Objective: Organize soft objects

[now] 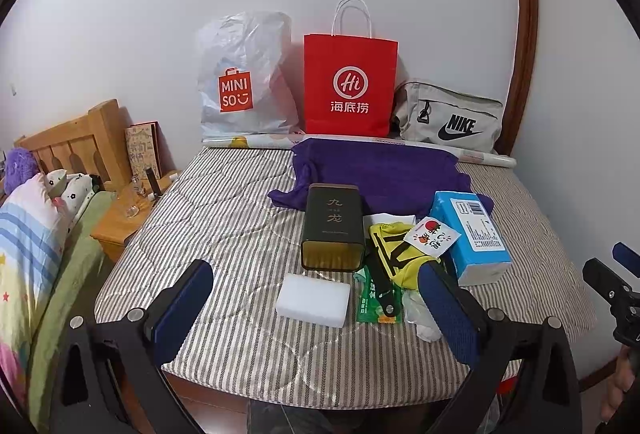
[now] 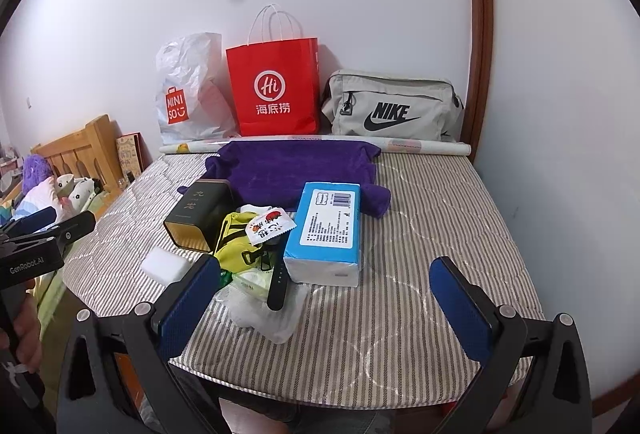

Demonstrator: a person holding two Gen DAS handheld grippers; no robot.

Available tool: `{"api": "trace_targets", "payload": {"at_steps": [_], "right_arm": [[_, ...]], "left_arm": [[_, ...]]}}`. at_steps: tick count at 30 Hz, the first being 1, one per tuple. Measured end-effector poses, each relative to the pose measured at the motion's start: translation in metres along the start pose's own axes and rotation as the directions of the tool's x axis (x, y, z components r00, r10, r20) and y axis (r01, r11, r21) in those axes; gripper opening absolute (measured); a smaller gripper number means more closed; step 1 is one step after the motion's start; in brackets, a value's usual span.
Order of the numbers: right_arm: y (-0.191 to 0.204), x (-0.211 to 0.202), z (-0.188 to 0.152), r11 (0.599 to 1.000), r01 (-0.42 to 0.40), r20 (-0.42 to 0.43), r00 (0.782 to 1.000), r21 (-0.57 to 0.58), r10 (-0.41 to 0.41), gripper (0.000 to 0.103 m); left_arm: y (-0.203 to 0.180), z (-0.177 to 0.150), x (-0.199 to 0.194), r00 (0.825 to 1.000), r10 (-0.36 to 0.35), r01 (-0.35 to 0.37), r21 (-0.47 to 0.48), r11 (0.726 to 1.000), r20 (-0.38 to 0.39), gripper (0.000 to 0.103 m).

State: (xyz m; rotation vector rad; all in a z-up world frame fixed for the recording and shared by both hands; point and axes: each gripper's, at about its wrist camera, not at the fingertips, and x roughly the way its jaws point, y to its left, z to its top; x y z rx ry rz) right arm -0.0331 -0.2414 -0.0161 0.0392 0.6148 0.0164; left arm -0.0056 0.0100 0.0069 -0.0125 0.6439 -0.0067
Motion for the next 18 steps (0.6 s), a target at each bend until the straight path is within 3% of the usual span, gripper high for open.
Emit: {"api": "trace_targets", "payload": {"at_steps": [18], "right_arm": [[0.0023, -0.0030, 0.0009, 1.000, -0.004, 0.006, 1.000, -0.001, 0.004, 0.103]], "left_arm": [[-0.0007, -0.0006, -0.0014, 1.000, 0.000, 0.000, 0.002, 1.000, -0.001, 0.103]]}}
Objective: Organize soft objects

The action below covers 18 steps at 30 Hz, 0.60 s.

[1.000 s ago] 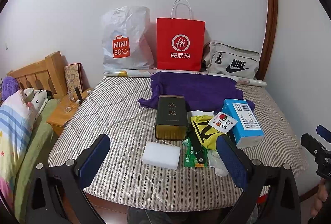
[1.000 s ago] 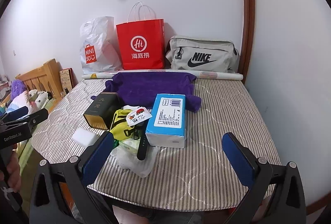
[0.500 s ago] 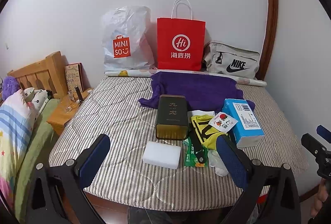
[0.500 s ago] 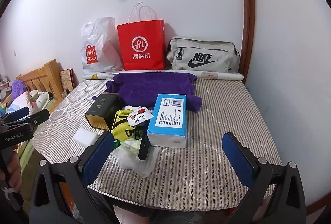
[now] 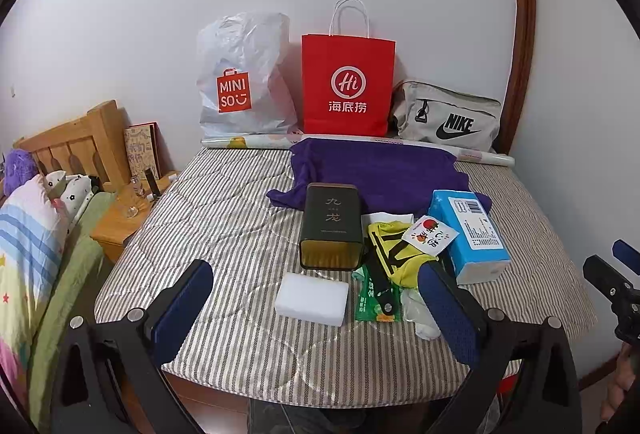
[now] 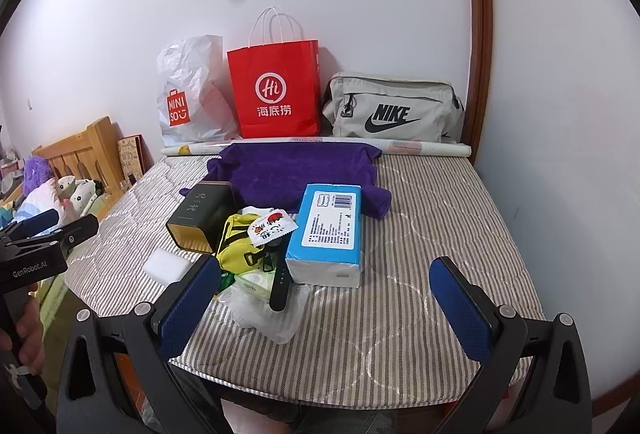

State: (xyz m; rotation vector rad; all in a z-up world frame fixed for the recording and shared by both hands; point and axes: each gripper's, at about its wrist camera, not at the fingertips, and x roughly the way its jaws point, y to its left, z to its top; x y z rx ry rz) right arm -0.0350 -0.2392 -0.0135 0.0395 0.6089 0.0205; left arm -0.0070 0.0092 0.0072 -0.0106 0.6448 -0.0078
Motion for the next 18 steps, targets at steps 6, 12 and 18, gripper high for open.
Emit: {"api": "trace_targets", "payload": {"at_steps": [6, 12, 18], "right_arm": [[0.0005, -0.0002, 0.0008, 1.000, -0.002, 0.000, 1.000, 0.000, 0.002, 0.103], [0.0005, -0.0005, 0.0003, 1.000, -0.003, 0.000, 1.000, 0.001, 0.003, 0.103], [0.0016, -0.0012, -0.0001, 1.000, -0.003, 0.001, 1.000, 0.000, 0.003, 0.103]], "left_arm": [[-0.0005, -0.0006, -0.0007, 1.000, 0.001, -0.001, 0.002, 1.000, -0.001, 0.103], [-0.0006, -0.0006, -0.0006, 1.000, 0.001, -0.001, 0.003, 1.000, -0.002, 0.103], [-0.0011, -0.0015, -0.0013, 1.000, 0.001, -0.001, 0.004, 1.000, -0.001, 0.103]]}}
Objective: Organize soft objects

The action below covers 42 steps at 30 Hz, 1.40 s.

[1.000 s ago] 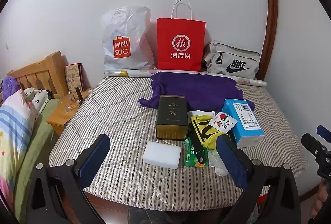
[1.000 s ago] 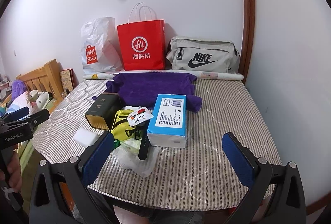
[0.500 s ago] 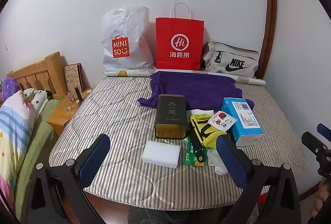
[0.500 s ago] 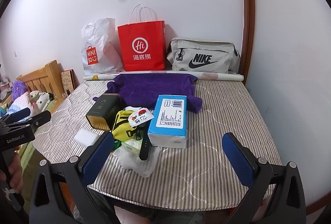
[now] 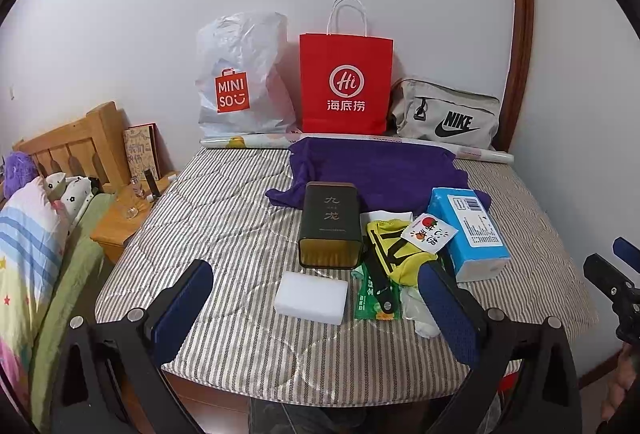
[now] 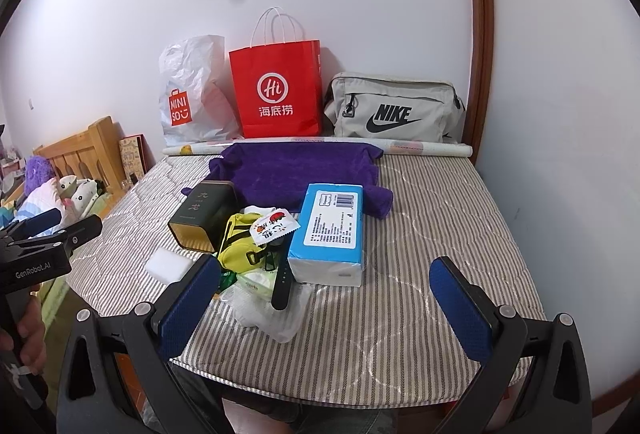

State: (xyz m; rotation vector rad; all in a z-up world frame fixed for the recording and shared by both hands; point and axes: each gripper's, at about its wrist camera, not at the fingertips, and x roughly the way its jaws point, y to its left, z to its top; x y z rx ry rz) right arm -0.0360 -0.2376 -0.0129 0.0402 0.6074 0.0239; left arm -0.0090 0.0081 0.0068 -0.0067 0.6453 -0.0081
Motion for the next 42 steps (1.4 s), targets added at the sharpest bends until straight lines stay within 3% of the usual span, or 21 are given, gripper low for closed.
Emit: {"api": "trace_targets", "payload": {"at_steps": [25, 38, 42], "right_arm": [[0.001, 0.005, -0.003, 1.000, -0.013, -0.007, 1.000, -0.004, 0.013, 0.103], [-0.003, 0.056, -0.017, 0.999, -0.035, -0.105, 0.994, 0.015, 0.036, 0.103], [-0.005, 0.076, -0.023, 0.999, -0.039, -0.142, 0.989, 0.026, 0.042, 0.103]], "left_arm": [[0.000, -0.005, 0.005, 1.000, 0.010, -0.010, 0.012, 1.000, -0.010, 0.103], [0.019, -0.014, 0.060, 0.991, 0.041, -0.041, 0.000, 0.999, -0.124, 0.102], [0.025, -0.023, 0.083, 0.984, 0.018, -0.019, -0.002, 1.000, -0.178, 0.099]]}}
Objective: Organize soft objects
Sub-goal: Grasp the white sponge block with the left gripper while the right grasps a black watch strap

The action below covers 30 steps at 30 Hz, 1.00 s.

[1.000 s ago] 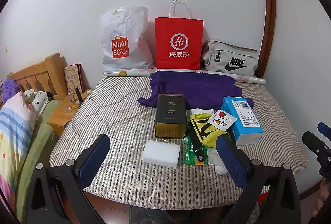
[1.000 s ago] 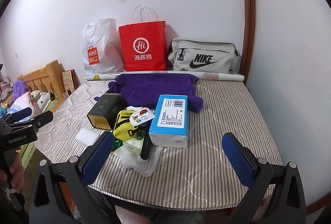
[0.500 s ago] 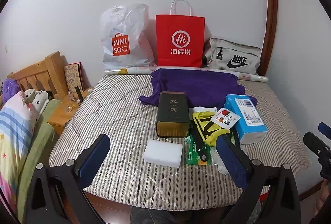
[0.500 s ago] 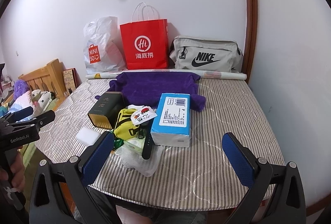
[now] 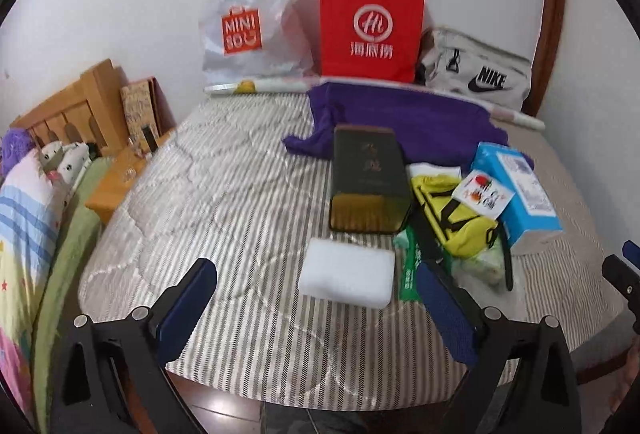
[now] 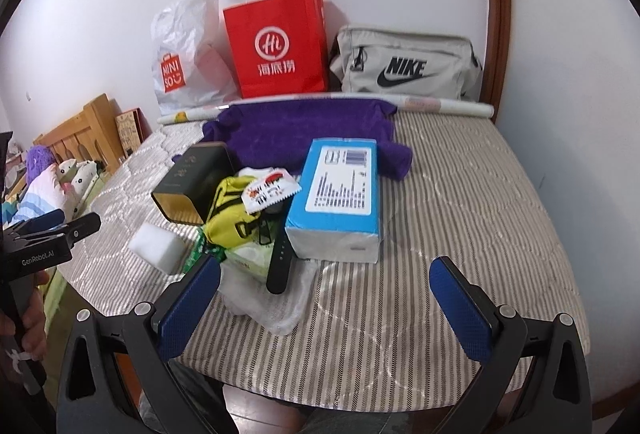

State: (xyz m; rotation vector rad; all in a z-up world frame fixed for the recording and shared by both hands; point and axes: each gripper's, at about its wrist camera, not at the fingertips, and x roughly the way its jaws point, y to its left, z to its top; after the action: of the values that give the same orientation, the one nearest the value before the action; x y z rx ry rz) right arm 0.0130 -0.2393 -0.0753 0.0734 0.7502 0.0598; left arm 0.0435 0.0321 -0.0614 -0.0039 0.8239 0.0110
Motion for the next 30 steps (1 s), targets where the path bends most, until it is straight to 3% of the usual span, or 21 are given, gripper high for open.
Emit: {"api": "trace_targets", "payload": {"at_steps": [9, 21, 22, 24, 30], "right_arm": [[-0.001, 0.038, -0.008, 1.000, -0.007, -0.081, 0.997, 0.004, 0.007, 0.103], [0.010, 0.066, -0.012, 0.997, -0.078, -0.128, 0.989, -0.005, 0.077, 0.103], [0.011, 0.069, -0.012, 0.997, -0.081, -0.138, 0.987, -0.006, 0.080, 0.102], [0.014, 0.078, -0.013, 0.996, -0.089, -0.155, 0.984, -0.007, 0.086, 0.101], [0.016, 0.098, -0.013, 0.993, -0.111, -0.185, 0.976, 0.030, 0.114, 0.082]], "left_arm": [[-0.016, -0.009, 0.041, 0.996, -0.065, 0.069, 0.091, 0.993, -0.054, 0.097], [-0.028, -0.019, 0.090, 0.991, -0.055, 0.077, 0.183, 0.980, -0.120, 0.097], [-0.028, -0.018, 0.092, 0.990, -0.074, 0.094, 0.173, 0.980, -0.121, 0.092], [-0.025, -0.018, 0.093, 0.988, -0.104, 0.121, 0.150, 0.981, -0.116, 0.081], [-0.013, -0.017, 0.094, 0.984, -0.155, 0.164, 0.099, 0.982, -0.090, 0.079]]}}
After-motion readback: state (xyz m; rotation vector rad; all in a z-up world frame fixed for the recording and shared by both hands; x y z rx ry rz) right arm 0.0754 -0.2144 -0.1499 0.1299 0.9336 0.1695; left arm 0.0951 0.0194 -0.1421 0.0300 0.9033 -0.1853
